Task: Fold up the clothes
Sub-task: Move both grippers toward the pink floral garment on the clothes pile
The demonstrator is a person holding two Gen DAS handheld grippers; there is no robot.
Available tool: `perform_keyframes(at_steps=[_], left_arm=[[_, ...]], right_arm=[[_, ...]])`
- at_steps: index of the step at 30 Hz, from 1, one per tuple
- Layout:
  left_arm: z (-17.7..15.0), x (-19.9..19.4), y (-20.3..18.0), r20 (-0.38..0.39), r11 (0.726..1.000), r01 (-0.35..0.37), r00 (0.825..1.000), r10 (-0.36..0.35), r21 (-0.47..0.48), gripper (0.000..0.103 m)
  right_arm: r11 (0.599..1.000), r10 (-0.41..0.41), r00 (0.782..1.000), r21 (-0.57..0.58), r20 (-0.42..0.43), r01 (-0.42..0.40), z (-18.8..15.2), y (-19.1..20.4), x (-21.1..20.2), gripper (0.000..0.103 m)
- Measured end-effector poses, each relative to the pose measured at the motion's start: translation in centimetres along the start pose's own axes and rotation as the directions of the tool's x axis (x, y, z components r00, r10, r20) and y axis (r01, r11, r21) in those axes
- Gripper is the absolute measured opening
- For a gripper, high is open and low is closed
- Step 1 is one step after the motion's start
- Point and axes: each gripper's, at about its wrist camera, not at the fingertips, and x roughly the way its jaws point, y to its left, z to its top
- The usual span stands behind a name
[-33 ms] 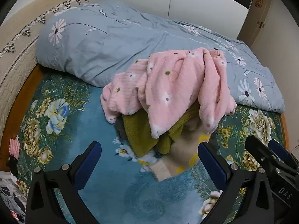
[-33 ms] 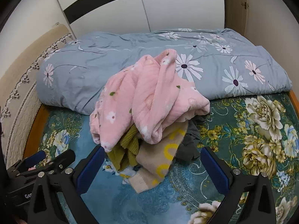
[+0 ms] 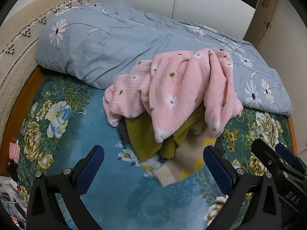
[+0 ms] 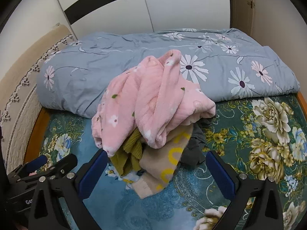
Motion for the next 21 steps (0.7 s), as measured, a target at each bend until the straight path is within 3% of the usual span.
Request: perform_keyframes(at_steps=[21], left_arm=[[2.5, 5.0, 0.8, -0.047, 0.998, 0.039, 0.998, -0.042, -0.05, 0.103]], right_arm=[[0.999, 0.021, 0.999, -0.029, -0.038, -0.022, 2.5, 0.7, 5.2, 0.103]])
